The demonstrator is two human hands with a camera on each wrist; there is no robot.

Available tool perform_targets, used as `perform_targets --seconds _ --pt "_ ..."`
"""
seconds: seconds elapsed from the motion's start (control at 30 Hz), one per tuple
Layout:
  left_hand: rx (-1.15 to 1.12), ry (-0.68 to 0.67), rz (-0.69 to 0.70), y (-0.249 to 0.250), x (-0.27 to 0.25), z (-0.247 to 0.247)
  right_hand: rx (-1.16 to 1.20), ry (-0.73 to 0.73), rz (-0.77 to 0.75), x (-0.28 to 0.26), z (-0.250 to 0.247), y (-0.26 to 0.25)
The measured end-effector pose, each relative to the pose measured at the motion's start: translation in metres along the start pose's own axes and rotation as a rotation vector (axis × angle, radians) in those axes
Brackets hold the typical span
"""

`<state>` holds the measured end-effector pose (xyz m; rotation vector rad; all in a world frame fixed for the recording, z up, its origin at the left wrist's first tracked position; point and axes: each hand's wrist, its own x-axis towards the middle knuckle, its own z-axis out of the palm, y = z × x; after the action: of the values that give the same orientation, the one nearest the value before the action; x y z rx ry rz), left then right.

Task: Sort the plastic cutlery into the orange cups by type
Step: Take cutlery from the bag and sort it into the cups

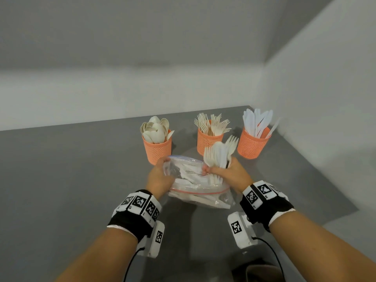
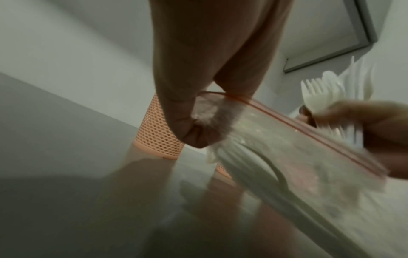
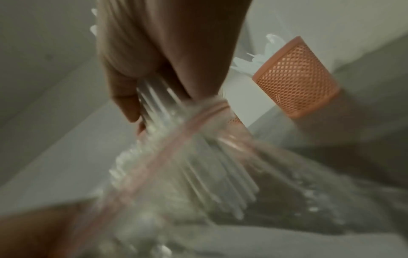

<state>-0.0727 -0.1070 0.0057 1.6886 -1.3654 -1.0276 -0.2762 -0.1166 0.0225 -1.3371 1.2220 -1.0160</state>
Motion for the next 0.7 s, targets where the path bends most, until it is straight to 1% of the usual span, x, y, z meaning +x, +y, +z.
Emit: perform_targets --seconds 0.1,0.17,0.23,0.3,0.33,0.37,0.4,0.43,0.47,0.5,0.53,0.6,0.63,0.67,0.7 --pt "0.120 0.069 -0.058 -0.008 0.000 0.006 0.296 0.123 -0.037 0.003 -0.001 -0.016" --pt "0.126 0.108 -0.103 -0.009 -0.002 0.008 0.401 0.185 -0.062 0.008 -0.004 -0.026" --pt "0.178 0.113 -0.142 -0.009 -0.006 0.007 0.464 0.190 -0.079 0.011 -0.009 -0.037" --pt "0.417 0.128 -0.146 -0.003 -0.010 0.003 0.498 0.182 -0.074 0.010 -0.012 -0.045" --pt "0.529 0.156 -0.097 0.002 -0.010 0.001 0.510 0.175 -0.068 0.009 -0.012 -0.048" --pt "0.590 0.190 -0.020 0.011 -0.012 -0.001 0.518 0.164 -0.063 0.008 -0.012 -0.051" --pt "0.599 0.226 0.063 0.021 -0.013 -0.001 0.519 0.146 -0.059 0.006 -0.011 -0.053" --pt "0.561 0.246 0.146 0.030 -0.014 0.000 0.529 0.128 -0.048 0.006 -0.008 -0.054" --pt "0.487 0.228 0.218 0.040 -0.014 0.000 0.538 0.111 -0.037 0.004 -0.005 -0.056" --pt "0.367 0.149 0.275 0.050 -0.016 0.001 0.552 0.095 -0.030 0.003 -0.001 -0.058" --pt "0.220 0.006 0.293 0.059 -0.017 0.004 0.553 0.079 -0.027 0.002 0.004 -0.060" --pt "-0.073 -0.371 0.235 0.077 -0.025 0.009 0.528 0.039 -0.007 0.000 0.012 -0.064" --pt "-0.194 -0.507 0.200 0.082 -0.027 0.013 0.508 0.013 0.015 -0.001 0.015 -0.065" --pt "-0.287 -0.589 0.169 0.085 -0.028 0.015 0.470 -0.018 0.038 -0.003 0.018 -0.068" --pt "-0.332 -0.630 0.160 0.088 -0.029 0.015 0.414 -0.050 0.065 -0.004 0.019 -0.070"
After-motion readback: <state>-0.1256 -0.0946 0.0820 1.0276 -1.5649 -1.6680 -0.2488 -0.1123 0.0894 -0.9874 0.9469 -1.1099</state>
